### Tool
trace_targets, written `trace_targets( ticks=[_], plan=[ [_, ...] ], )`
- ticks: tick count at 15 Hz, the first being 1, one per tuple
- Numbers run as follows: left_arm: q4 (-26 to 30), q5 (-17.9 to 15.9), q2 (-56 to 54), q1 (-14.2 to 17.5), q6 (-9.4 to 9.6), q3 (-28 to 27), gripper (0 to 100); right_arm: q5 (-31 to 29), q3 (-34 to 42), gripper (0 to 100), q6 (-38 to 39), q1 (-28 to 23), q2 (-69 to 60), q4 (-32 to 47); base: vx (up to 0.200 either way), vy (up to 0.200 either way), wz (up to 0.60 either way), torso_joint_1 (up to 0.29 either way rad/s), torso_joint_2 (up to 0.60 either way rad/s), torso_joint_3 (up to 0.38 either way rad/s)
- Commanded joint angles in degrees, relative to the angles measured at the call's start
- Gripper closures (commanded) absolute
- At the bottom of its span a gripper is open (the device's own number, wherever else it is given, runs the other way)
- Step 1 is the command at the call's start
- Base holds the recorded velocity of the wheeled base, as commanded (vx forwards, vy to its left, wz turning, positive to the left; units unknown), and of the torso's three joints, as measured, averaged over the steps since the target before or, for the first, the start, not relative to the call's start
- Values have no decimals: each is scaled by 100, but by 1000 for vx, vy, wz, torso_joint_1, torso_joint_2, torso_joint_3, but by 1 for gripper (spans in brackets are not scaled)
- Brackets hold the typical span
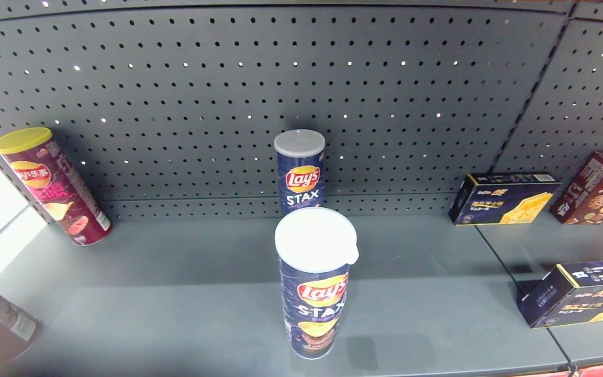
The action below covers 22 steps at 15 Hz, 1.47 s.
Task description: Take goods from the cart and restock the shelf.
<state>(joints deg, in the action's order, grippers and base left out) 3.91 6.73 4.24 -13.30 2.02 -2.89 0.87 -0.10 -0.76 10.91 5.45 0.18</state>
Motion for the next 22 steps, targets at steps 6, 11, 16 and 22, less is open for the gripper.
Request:
trace_targets(
  ticks=[6,11,16,22],
  plan=[
    [-391,-919,-301,1304,26,271,0,1,1,0,5,-1,9,-1,0,0,0,0,0,0],
    [-391,-822,-371,1312,-79,271,0,28,1,0,-4,16,9,-1,0,0,0,0,0,0],
    [-391,-655,-380,1312,-97,271,0,-87,-8,0,-65,-45,0,-1,0,0,0,0,0,0],
    [-400,-330,-380,1312,-202,271,0,-368,-1827,0,287,-63,1898,-959,0,0,0,0,0,0]
  ],
)
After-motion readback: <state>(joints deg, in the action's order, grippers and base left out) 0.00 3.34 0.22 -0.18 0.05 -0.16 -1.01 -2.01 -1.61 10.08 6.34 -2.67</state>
